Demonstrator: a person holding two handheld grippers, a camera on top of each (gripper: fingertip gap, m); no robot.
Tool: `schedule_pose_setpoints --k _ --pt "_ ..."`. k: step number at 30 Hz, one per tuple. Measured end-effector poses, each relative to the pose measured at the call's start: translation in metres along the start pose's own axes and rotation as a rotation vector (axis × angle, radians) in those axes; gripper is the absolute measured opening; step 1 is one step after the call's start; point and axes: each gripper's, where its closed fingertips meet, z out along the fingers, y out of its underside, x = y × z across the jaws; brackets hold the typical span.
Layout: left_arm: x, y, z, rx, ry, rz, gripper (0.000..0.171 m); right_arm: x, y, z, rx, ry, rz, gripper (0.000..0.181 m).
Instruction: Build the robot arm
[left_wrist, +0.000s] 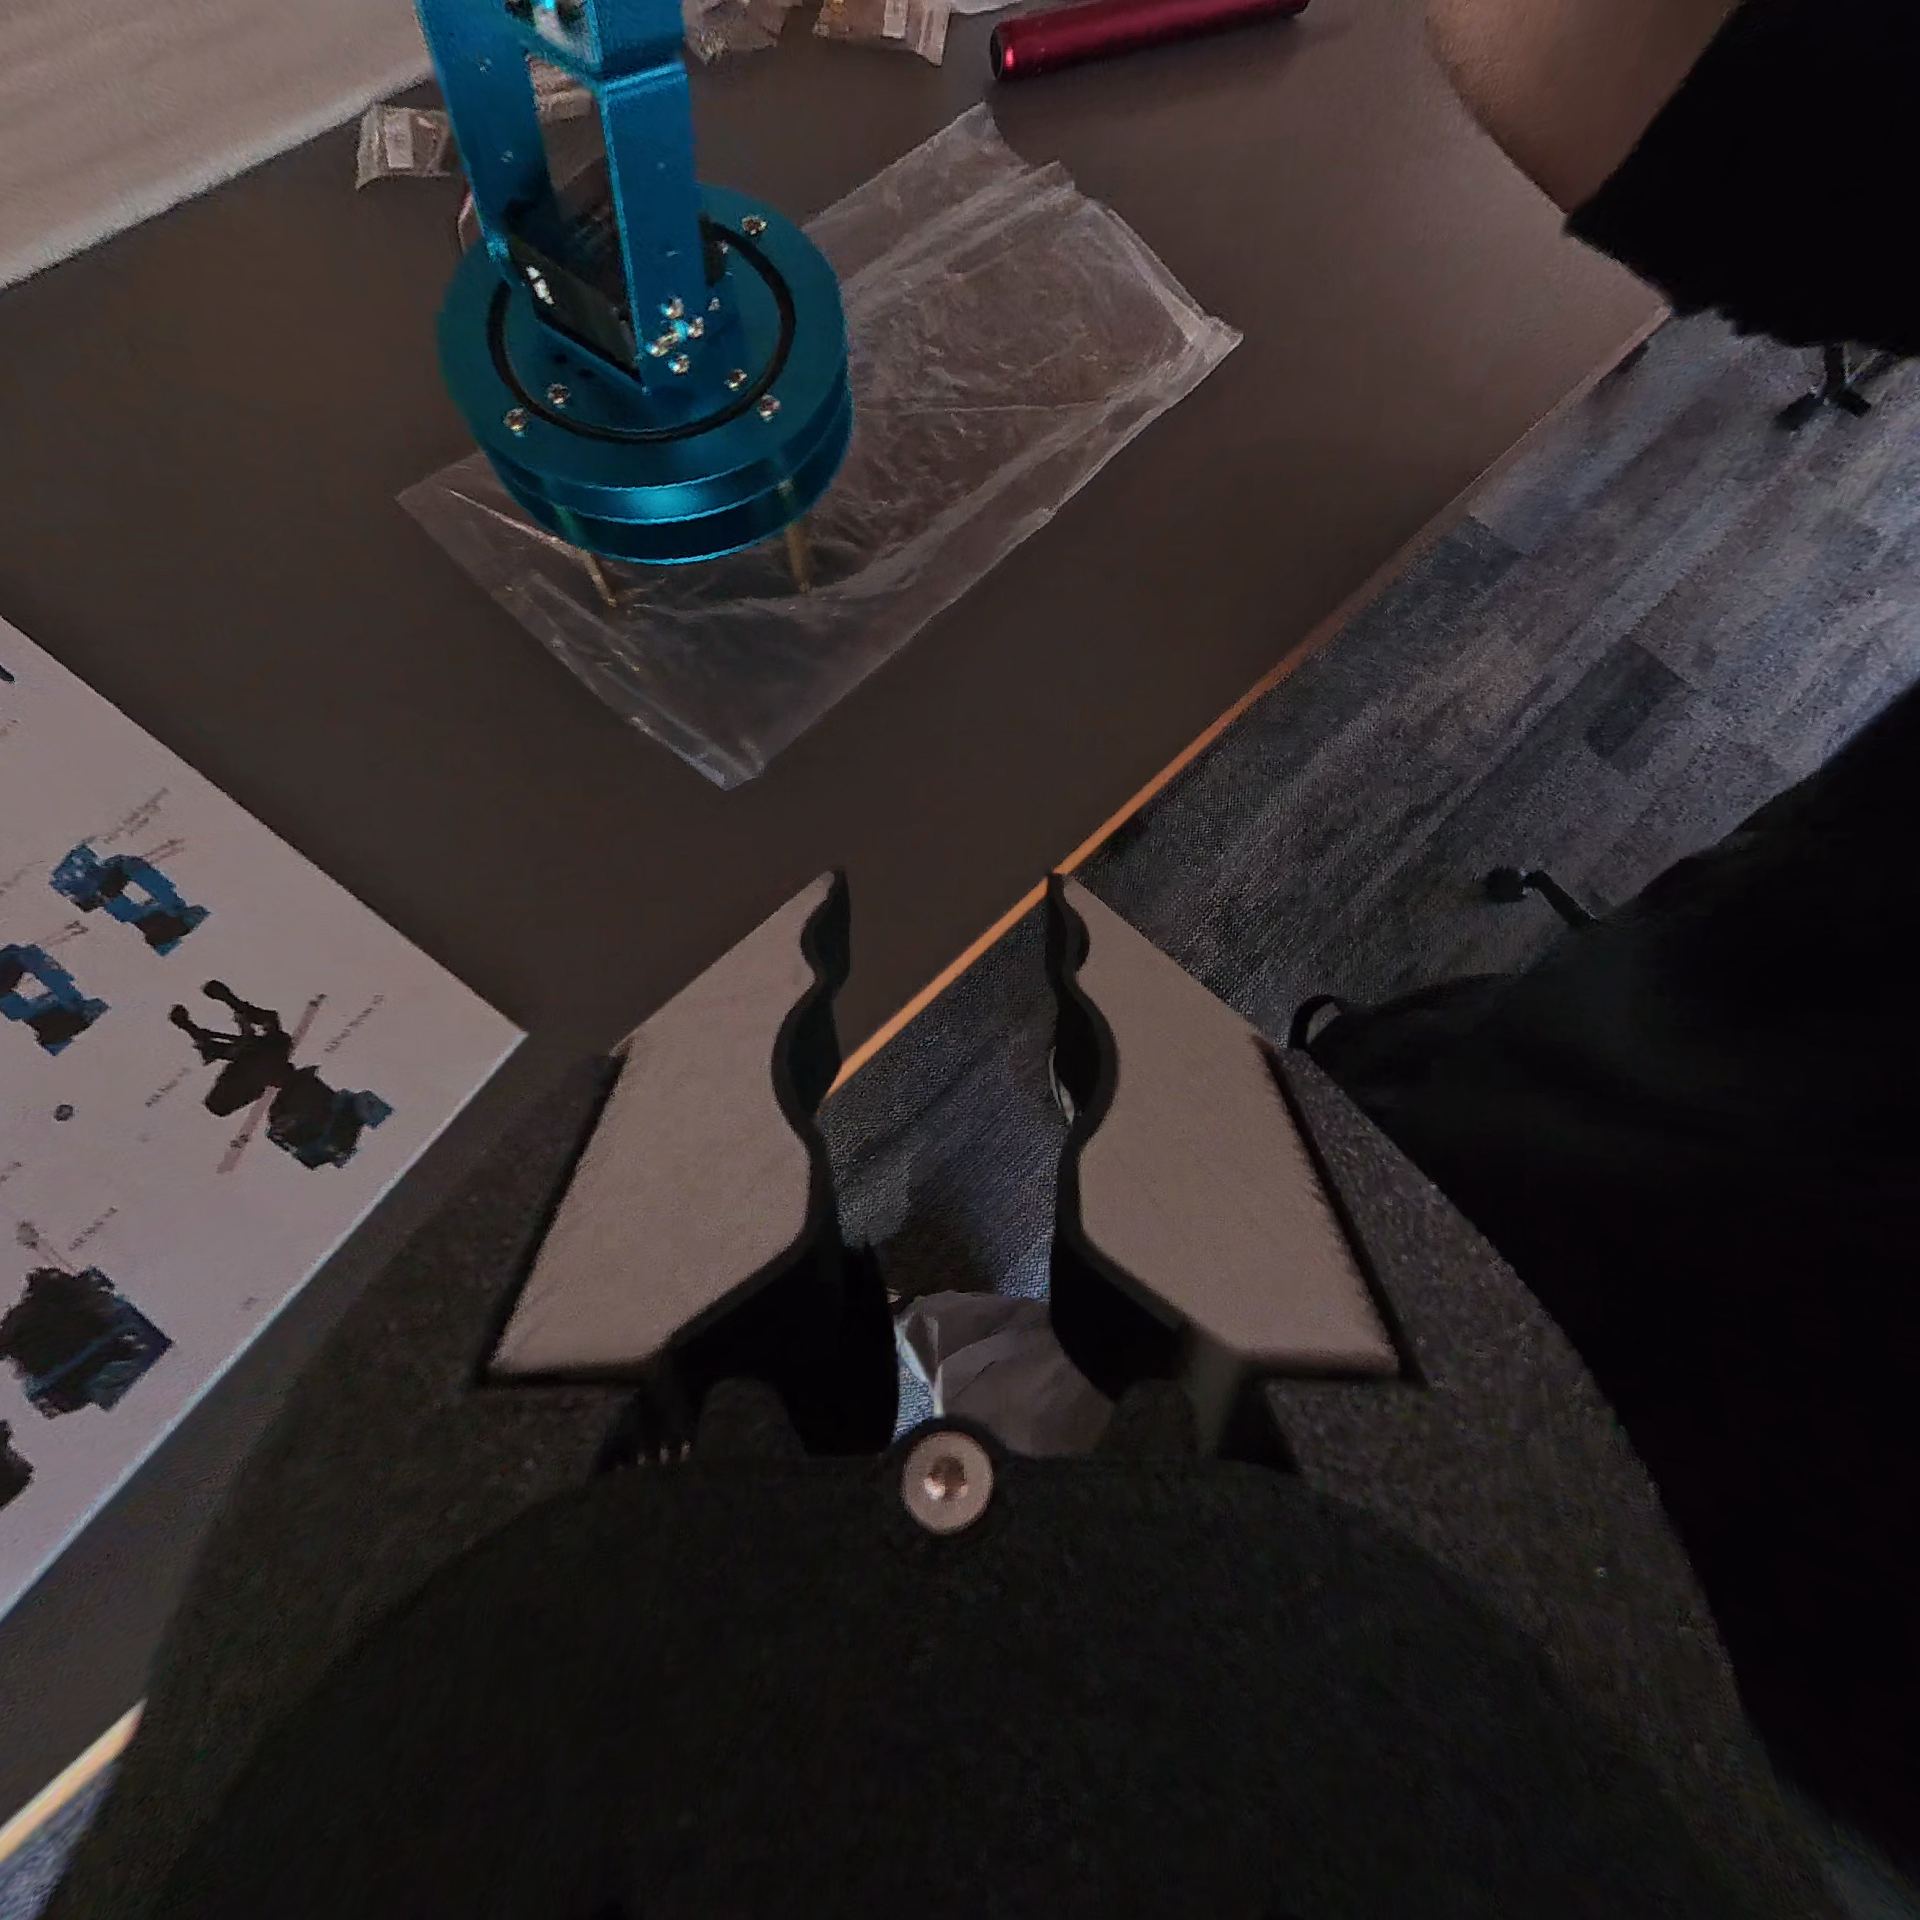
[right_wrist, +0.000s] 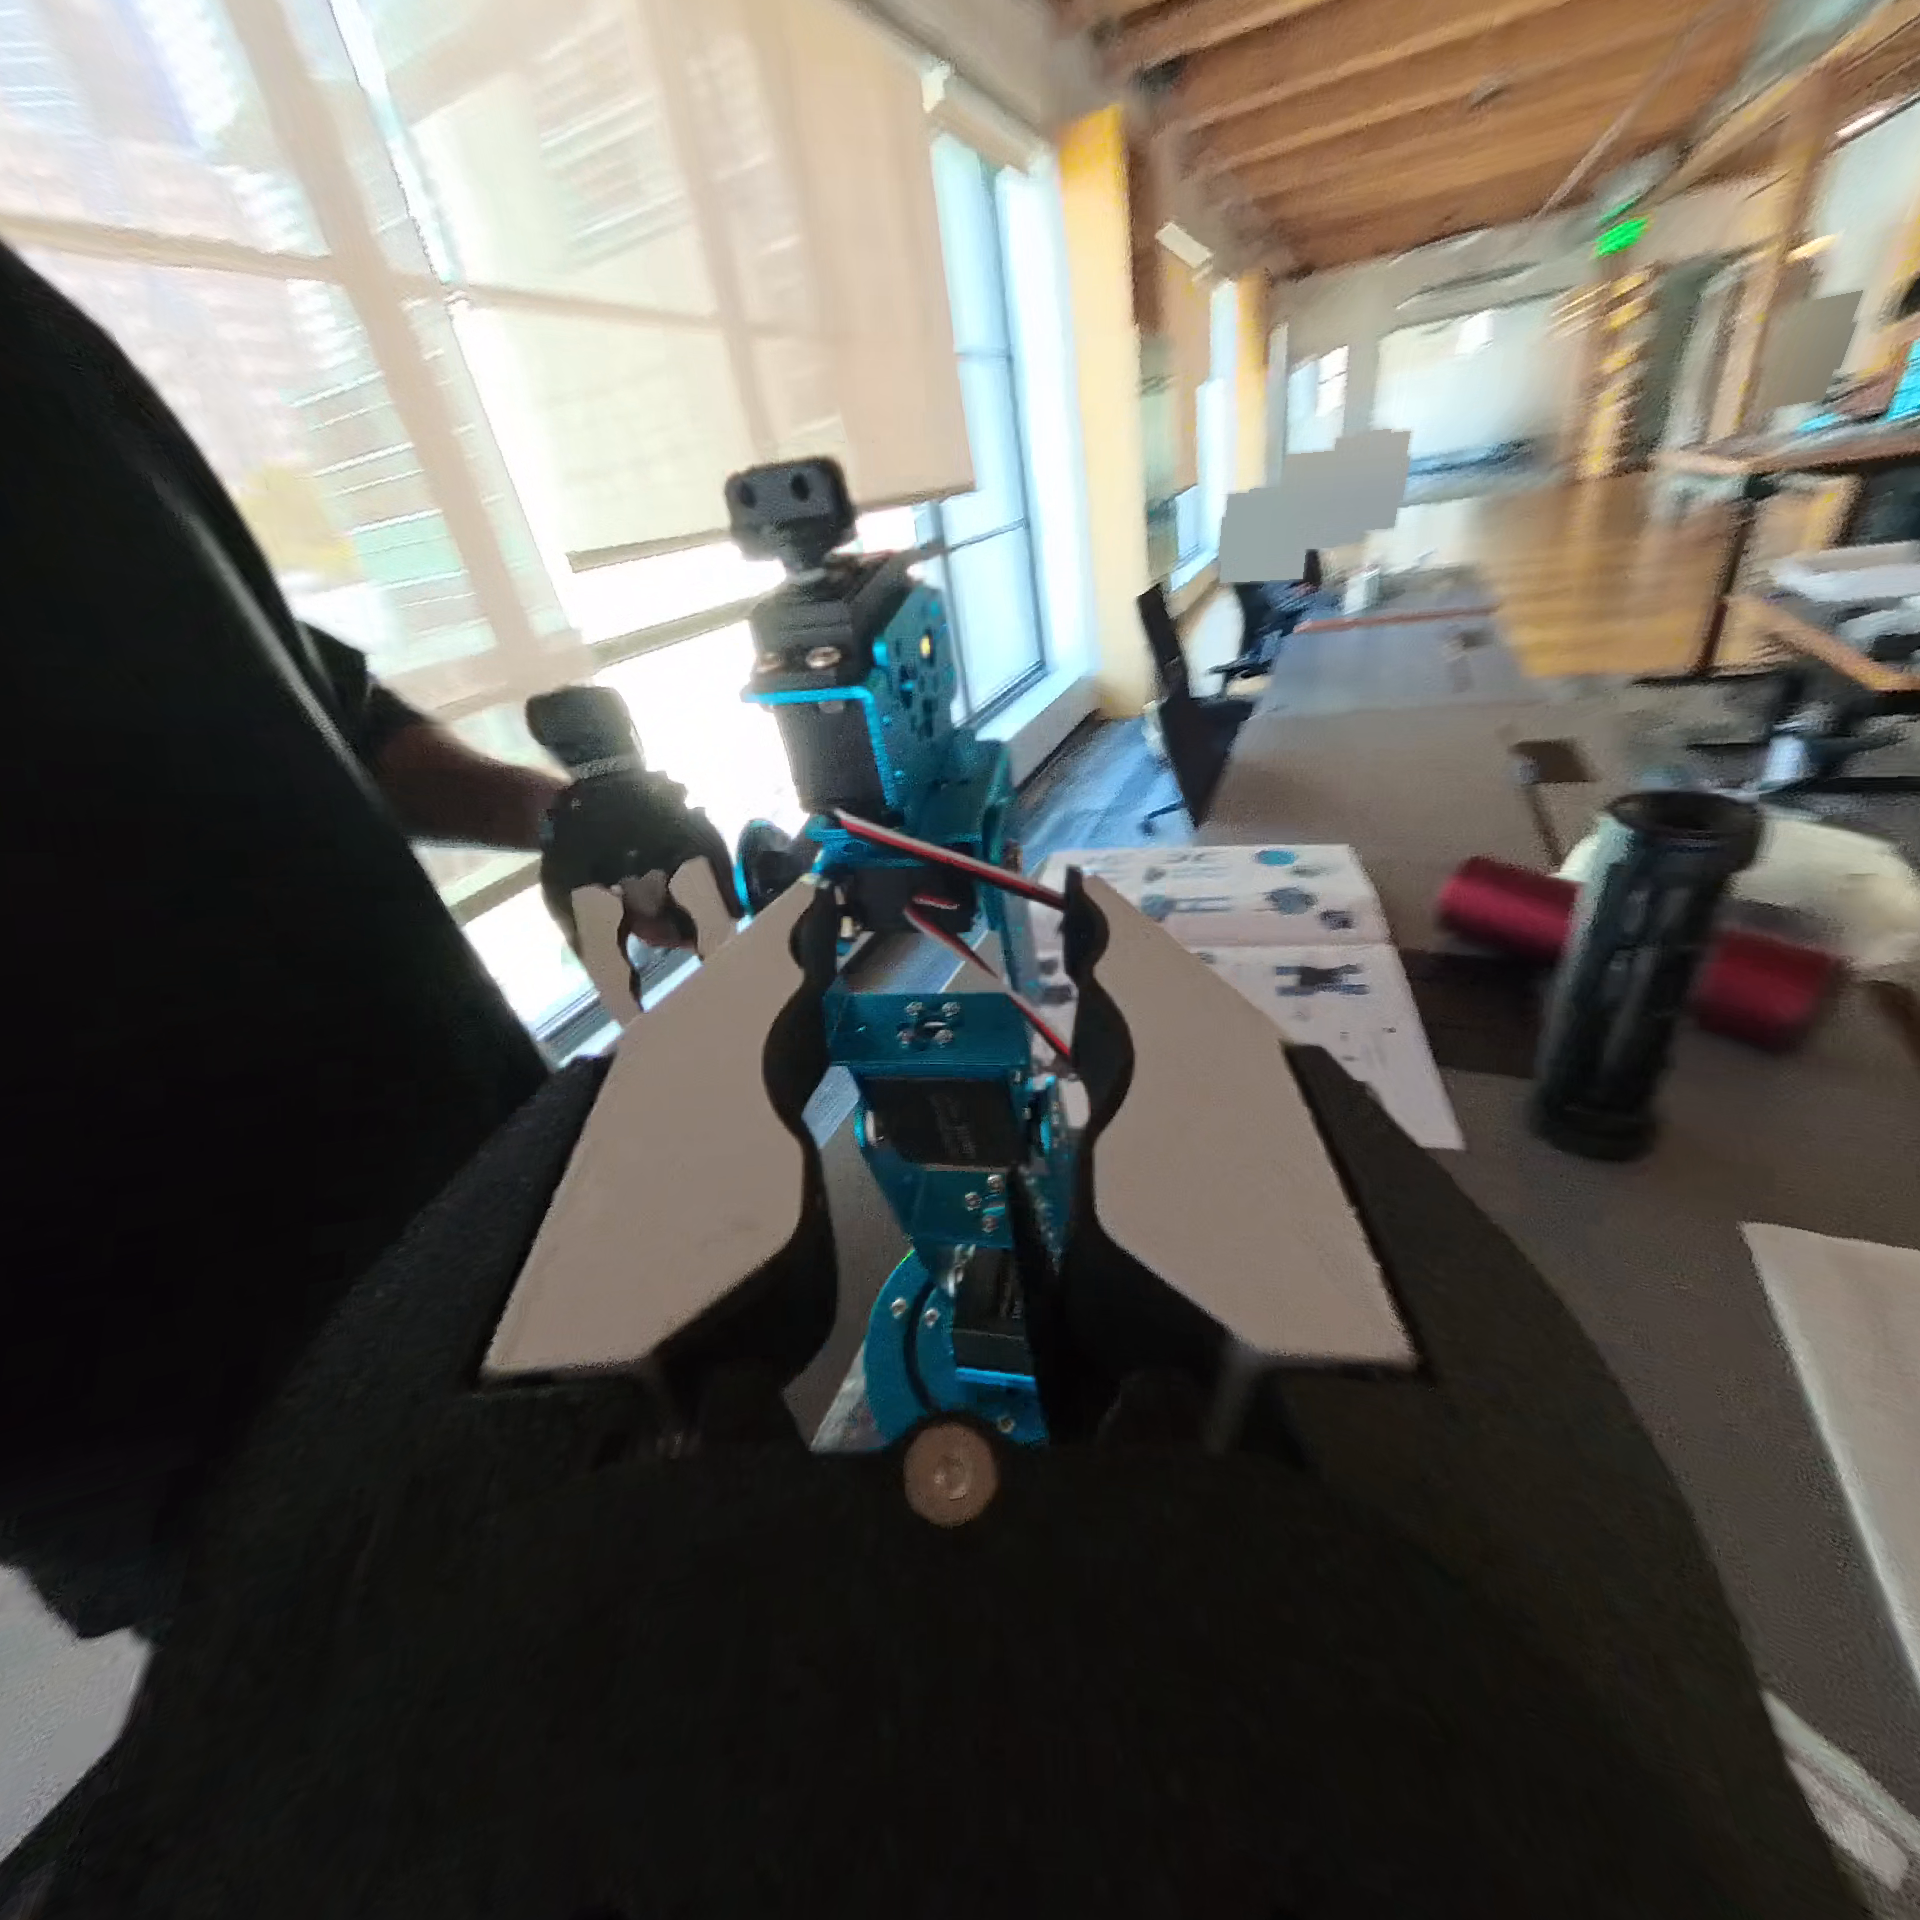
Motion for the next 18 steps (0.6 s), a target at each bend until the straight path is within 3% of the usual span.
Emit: schedule_pose_setpoints --k 3,9,14,15,16,18 --pt "0.015 -0.003 0.000 0.009 -0.042 -0.028 0.037 -0.004 0.000 0.005 -0.020 -0.053 -0.063 0.036" --pt "0.021 -0.012 0.002 0.043 -0.098 -0.112 0.036 -0.016 -0.009 -0.009 -0.044 -0.008 -0.259 0.000" --pt "0.016 -0.026 0.009 0.064 -0.115 -0.096 0.036 -0.013 -0.019 -0.029 -0.130 0.090 -0.324 0.002" --pt "0.016 -0.029 0.010 0.070 -0.114 -0.095 0.036 -0.007 -0.020 -0.034 -0.118 0.108 -0.296 0.006" --pt "0.016 -0.032 0.011 0.077 -0.112 -0.093 0.036 0.002 -0.023 -0.036 -0.086 0.132 -0.236 0.025" --pt "0.017 -0.035 0.015 0.082 -0.108 -0.090 0.036 0.007 -0.017 -0.032 -0.087 0.032 -0.122 0.034"
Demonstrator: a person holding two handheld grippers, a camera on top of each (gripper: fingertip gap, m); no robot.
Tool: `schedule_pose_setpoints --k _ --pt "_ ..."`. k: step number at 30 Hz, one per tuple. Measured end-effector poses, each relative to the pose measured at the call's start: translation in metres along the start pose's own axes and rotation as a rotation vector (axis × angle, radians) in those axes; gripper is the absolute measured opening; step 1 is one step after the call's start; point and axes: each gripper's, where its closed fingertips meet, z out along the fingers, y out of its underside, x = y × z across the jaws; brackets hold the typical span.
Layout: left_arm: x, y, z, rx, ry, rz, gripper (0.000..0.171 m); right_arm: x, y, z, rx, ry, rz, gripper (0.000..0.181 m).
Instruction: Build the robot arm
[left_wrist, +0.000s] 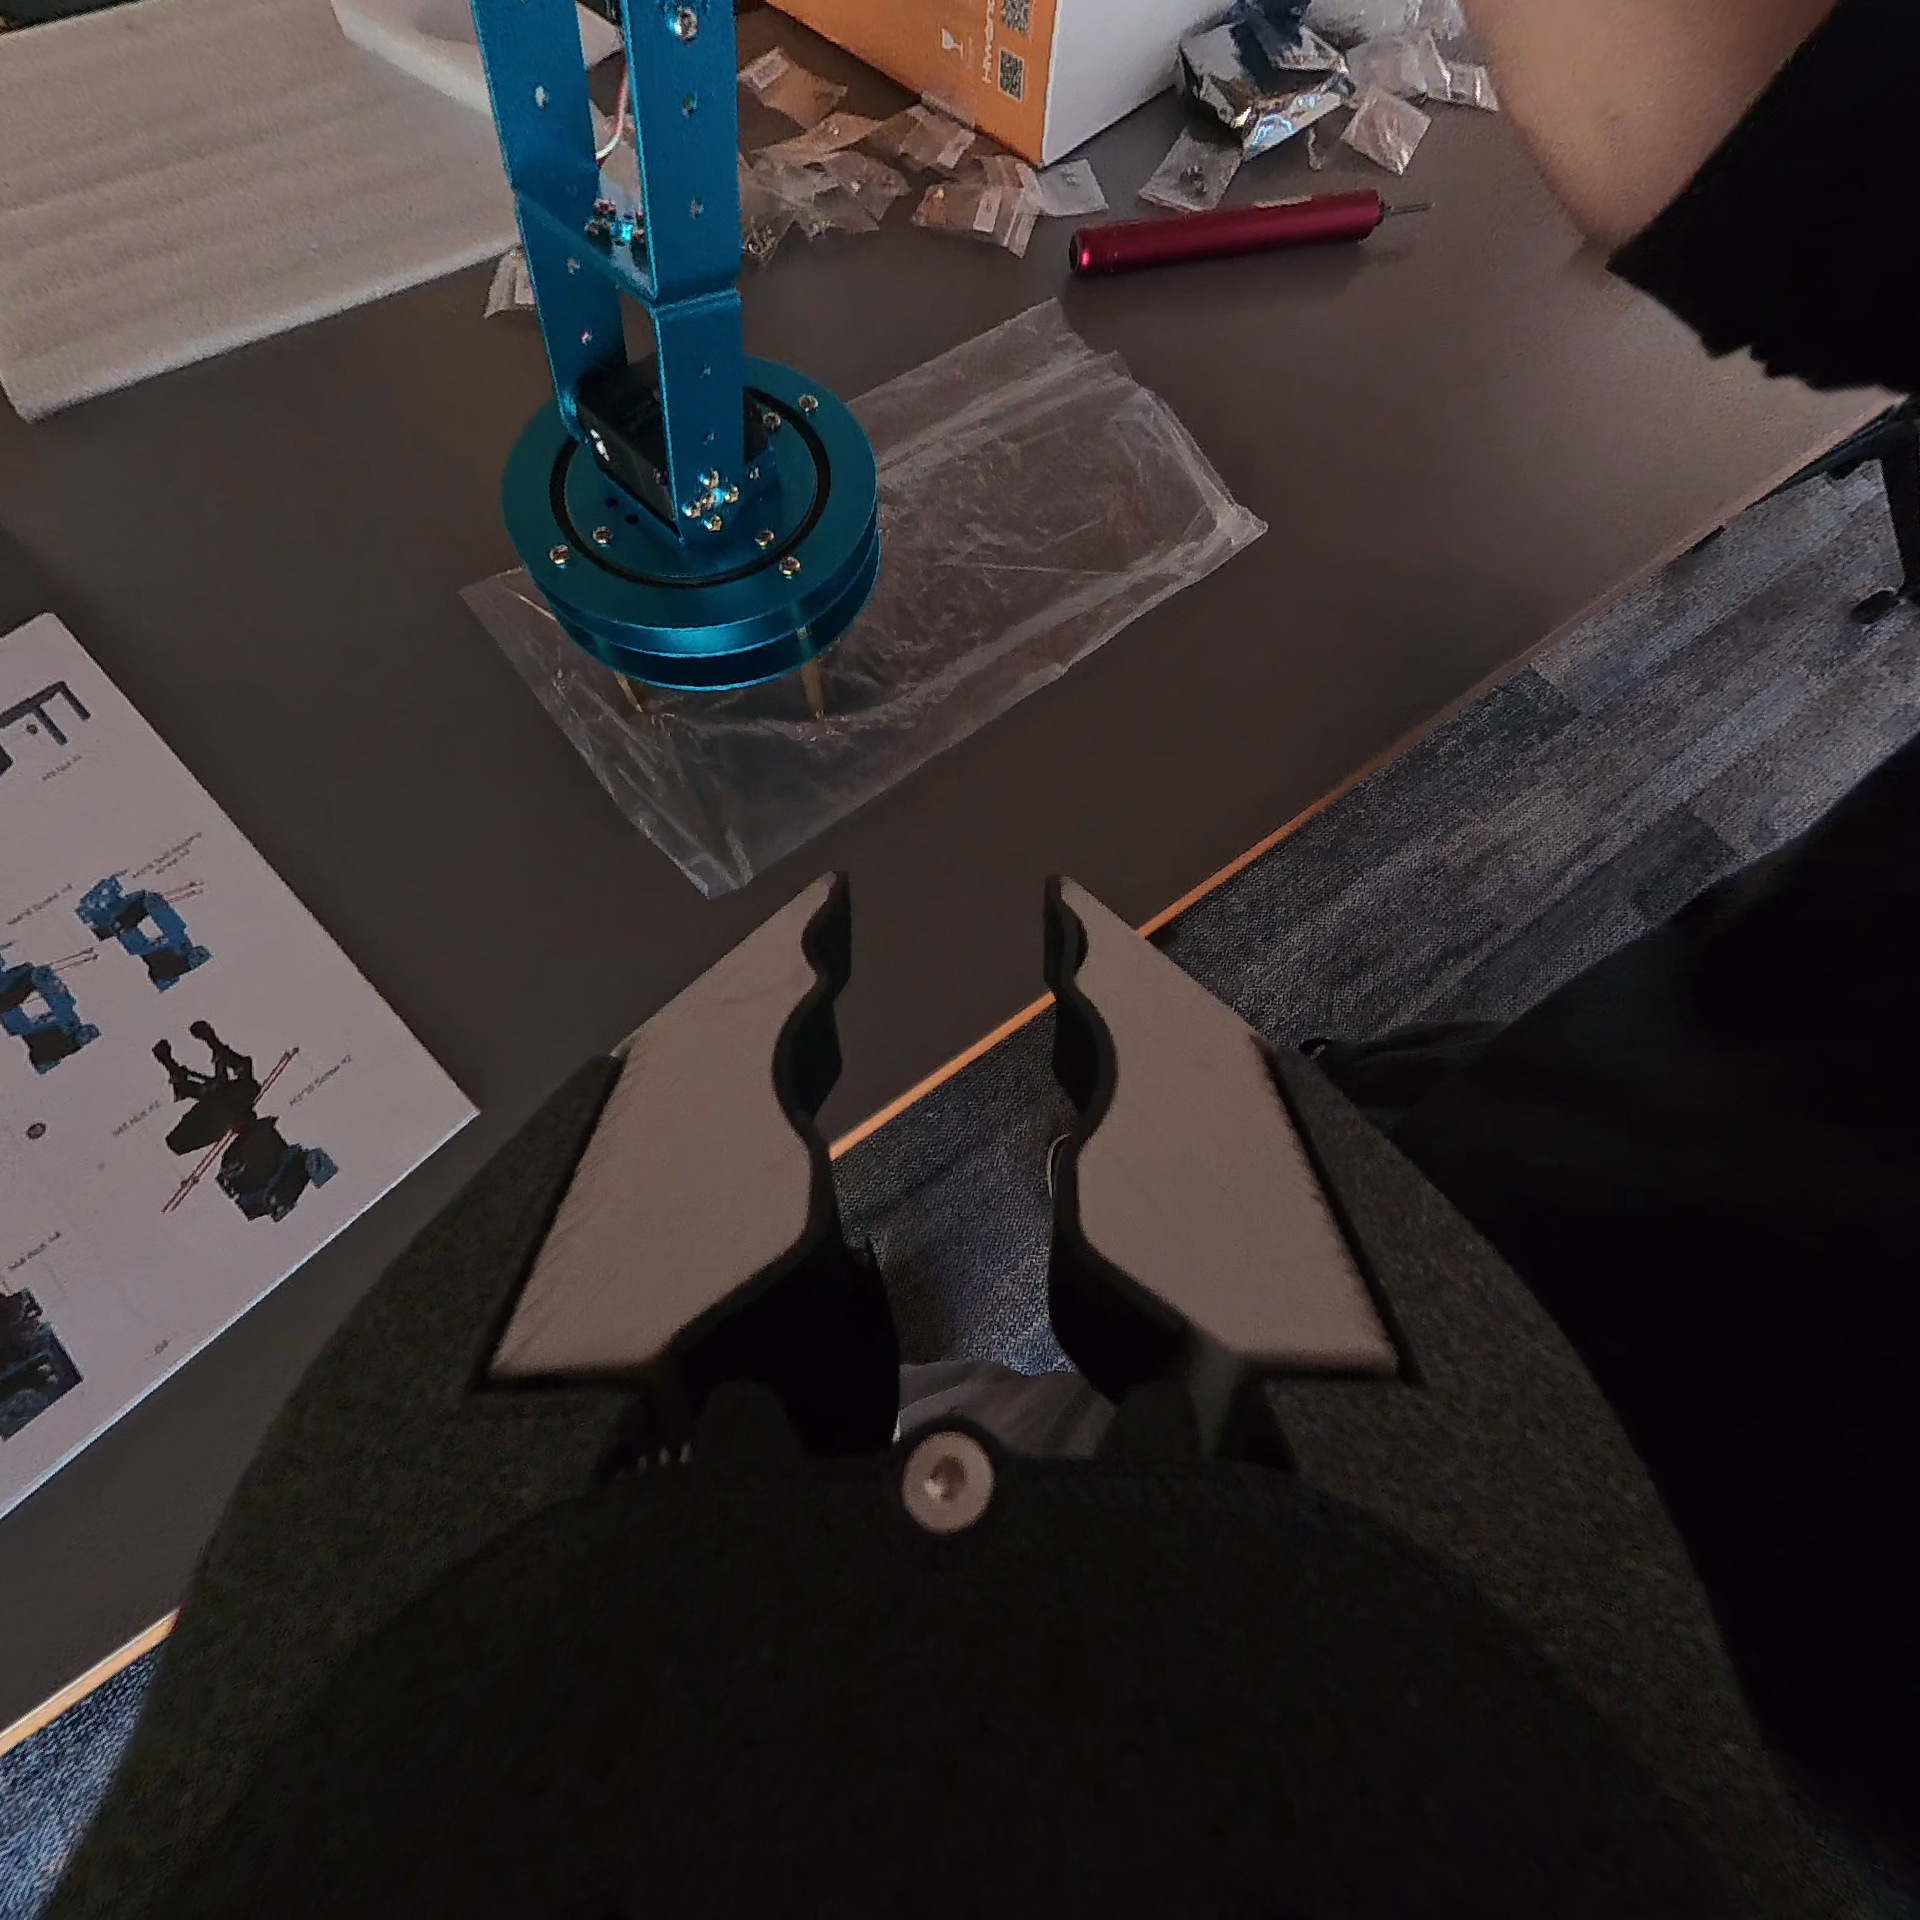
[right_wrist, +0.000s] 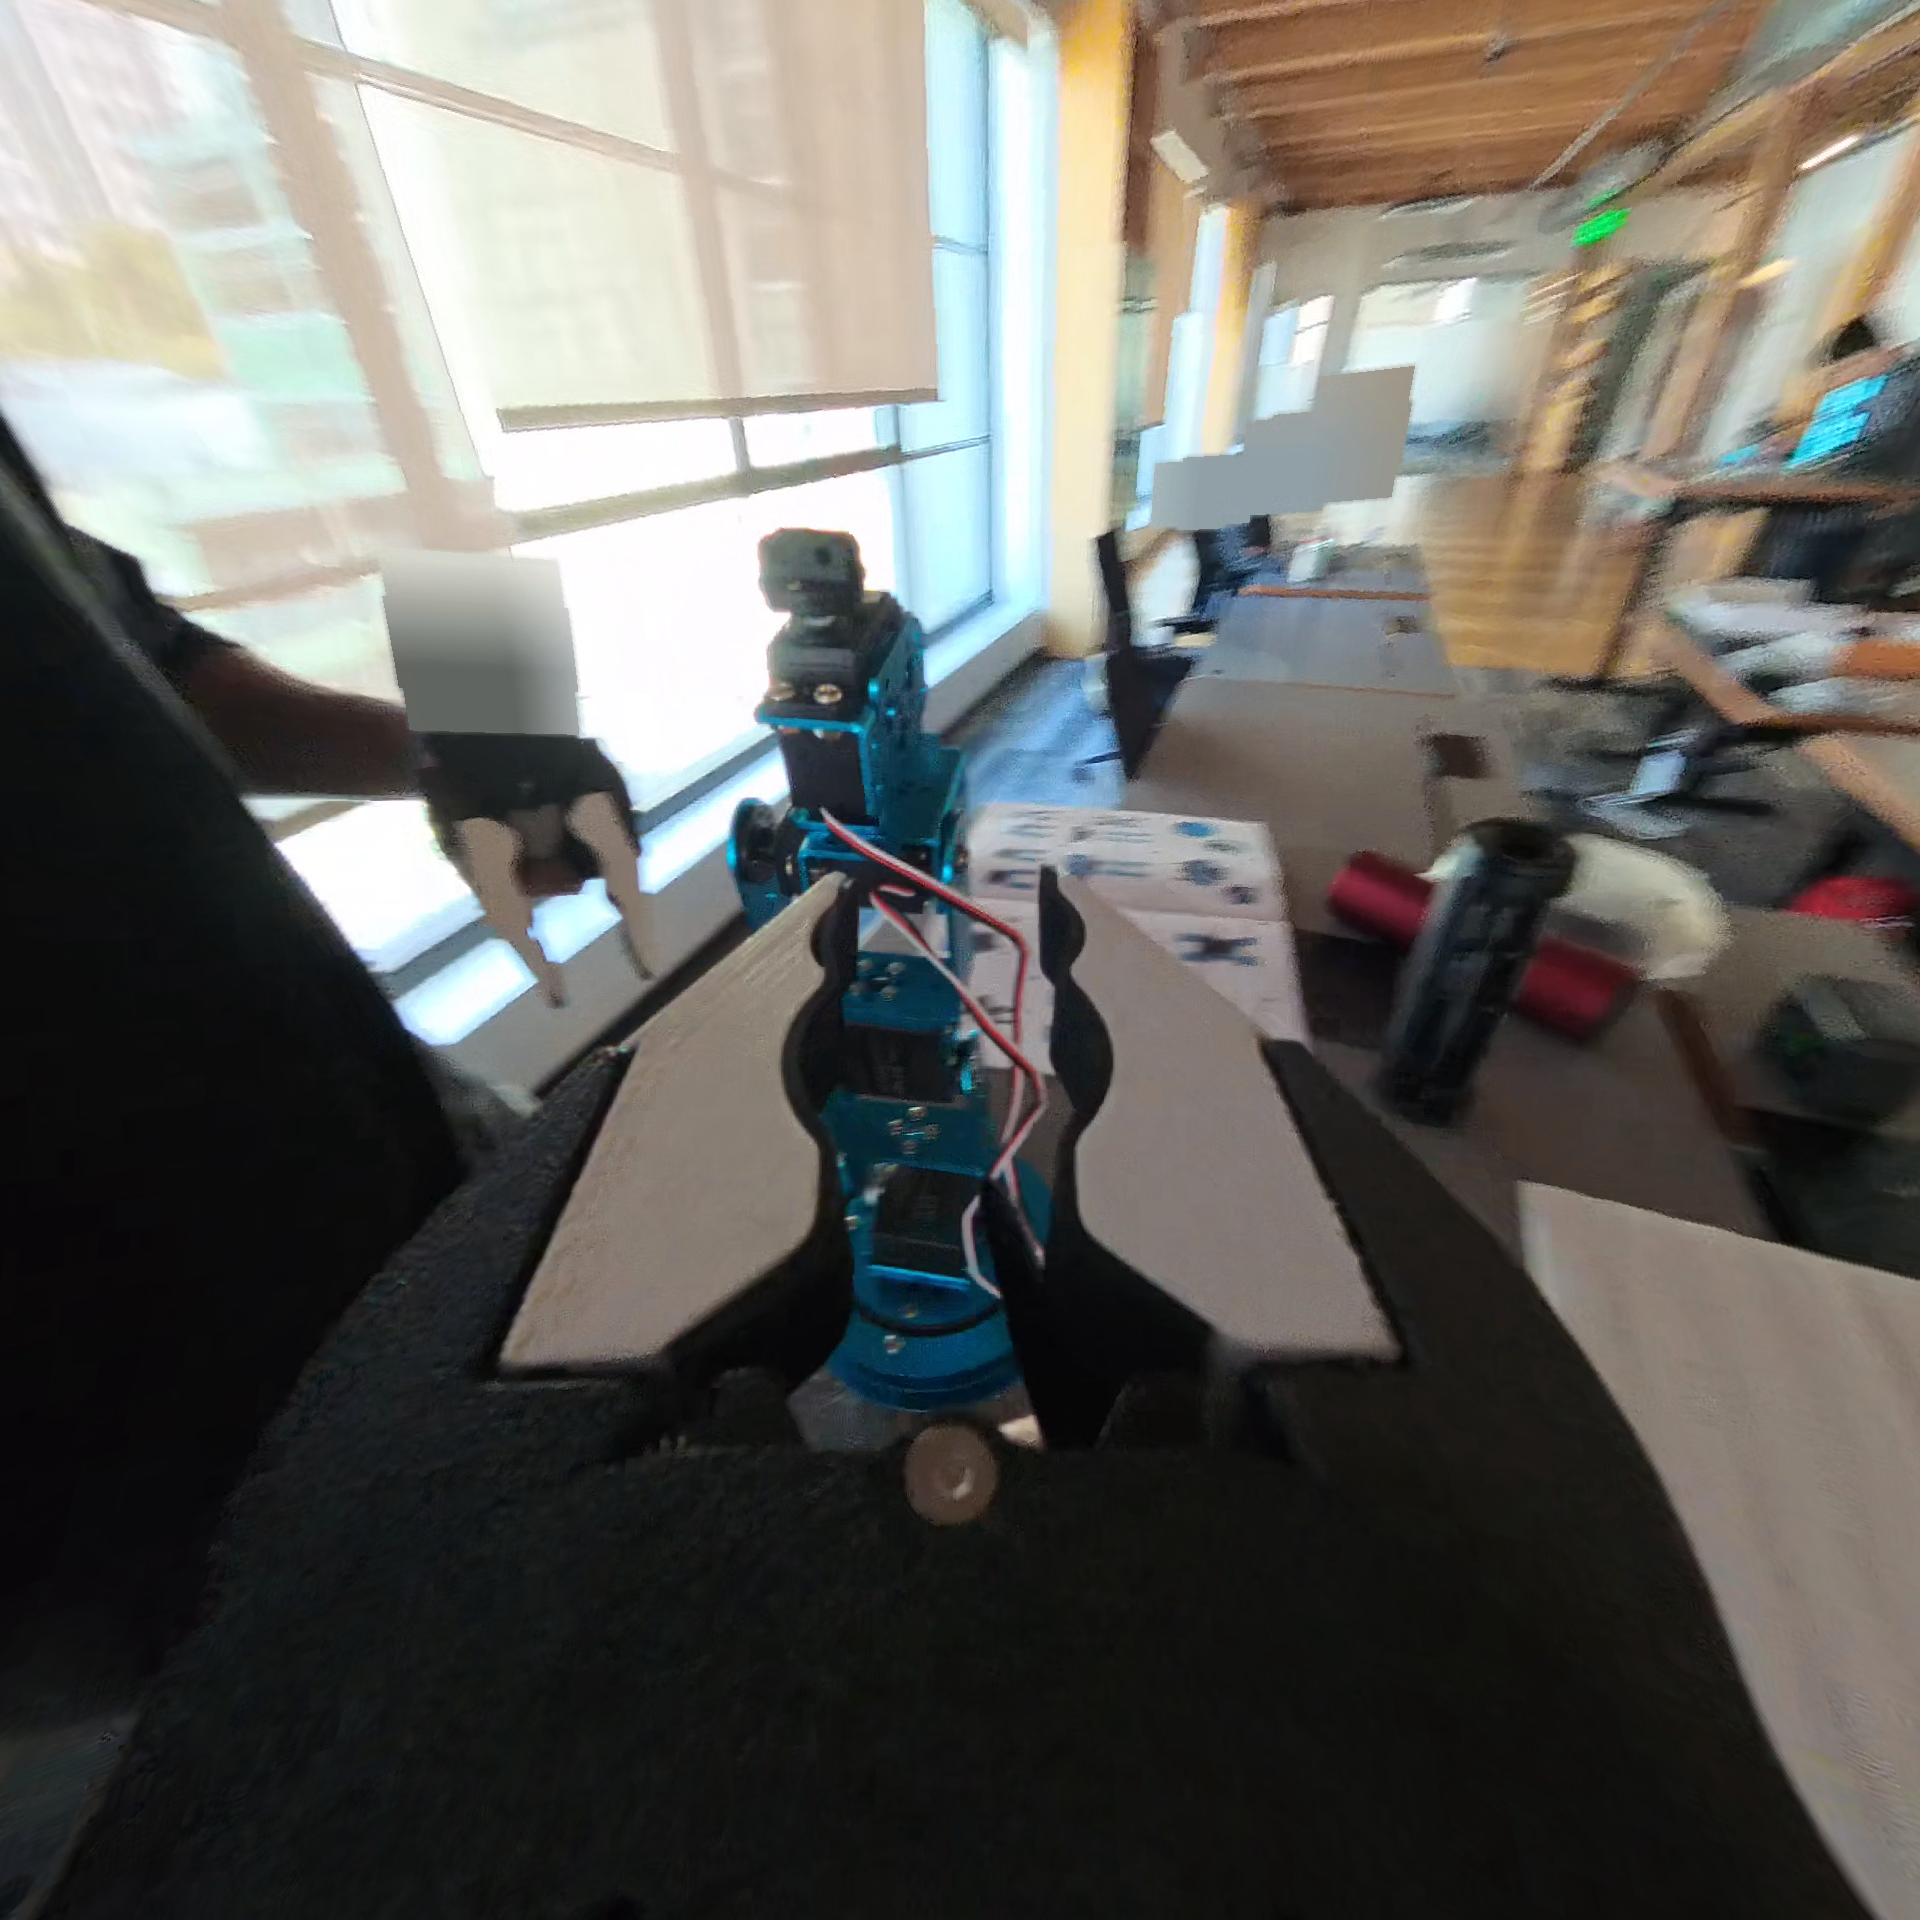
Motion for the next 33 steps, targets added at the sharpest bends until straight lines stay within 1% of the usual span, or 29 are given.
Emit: schedule_pose_setpoints --k 2,4,6,7,8,10,11,12,15,16,18,19,21,22,24,26,28,30,31,33 --pt "0.003 -0.001 0.003 -0.003 0.007 0.002 0.036 0.006 0.009 0.011 -0.039 -0.112 0.076 0.029" --pt "0.006 0.001 0.006 -0.013 0.012 0.008 0.036 0.008 0.022 0.022 -0.121 -0.250 0.160 0.033" --pt "0.009 0.002 0.008 -0.023 0.013 0.015 0.036 0.011 0.025 0.029 -0.162 -0.375 0.252 0.030" --pt "0.010 0.002 0.008 -0.026 0.012 0.017 0.036 0.010 0.029 0.031 -0.204 -0.432 0.279 0.028" --pt "0.010 0.002 0.009 -0.028 0.010 0.017 0.036 0.010 0.033 0.034 -0.241 -0.471 0.293 0.023" --pt "0.010 0.003 0.009 -0.028 0.003 0.009 0.036 0.006 0.045 0.041 -0.333 -0.522 0.307 0.022" --pt "0.009 0.004 0.010 -0.027 -0.002 0.001 0.036 0.005 0.053 0.044 -0.388 -0.534 0.289 0.019" --pt "0.007 0.004 0.010 -0.026 -0.008 -0.006 0.036 0.003 0.057 0.047 -0.413 -0.543 0.277 0.017" --pt "0.002 0.004 0.012 -0.016 -0.024 -0.024 0.036 0.002 0.058 0.051 -0.395 -0.524 0.213 0.006" --pt "0.000 0.003 0.012 -0.010 -0.030 -0.028 0.036 0.004 0.056 0.050 -0.382 -0.491 0.159 0.001" --pt "-0.004 -0.001 0.013 0.008 -0.035 -0.033 0.036 0.018 0.047 0.047 -0.333 -0.317 0.028 0.001" --pt "-0.005 -0.003 0.014 0.013 -0.034 -0.034 0.036 0.025 0.036 0.042 -0.287 -0.232 -0.044 0.002" --pt "-0.007 -0.007 0.016 0.021 -0.032 -0.027 0.036 0.028 0.008 0.024 -0.174 -0.121 -0.145 0.002" --pt "-0.008 -0.009 0.017 0.024 -0.029 -0.022 0.036 0.030 -0.003 0.016 -0.138 -0.059 -0.201 0.002" --pt "-0.010 -0.012 0.020 0.031 -0.024 -0.011 0.036 0.035 -0.023 0.002 -0.114 0.120 -0.361 0.003" --pt "-0.011 -0.015 0.023 0.039 -0.017 -0.002 0.036 0.031 -0.035 -0.006 -0.161 0.264 -0.535 0.002" --pt "-0.011 -0.018 0.027 0.042 -0.007 0.005 0.036 0.031 -0.055 -0.018 -0.197 0.521 -0.789 0.003" --pt "-0.011 -0.020 0.030 0.046 0.005 0.011 0.036 0.010 -0.065 -0.023 -0.227 0.665 -1.045 0.004" --pt "-0.010 -0.020 0.032 0.048 0.010 0.013 0.036 0.000 -0.065 -0.025 -0.242 0.729 -1.130 0.003" --pt "-0.009 -0.021 0.035 0.050 0.026 0.014 0.036 -0.013 -0.058 -0.029 -0.300 0.844 -1.237 0.001"
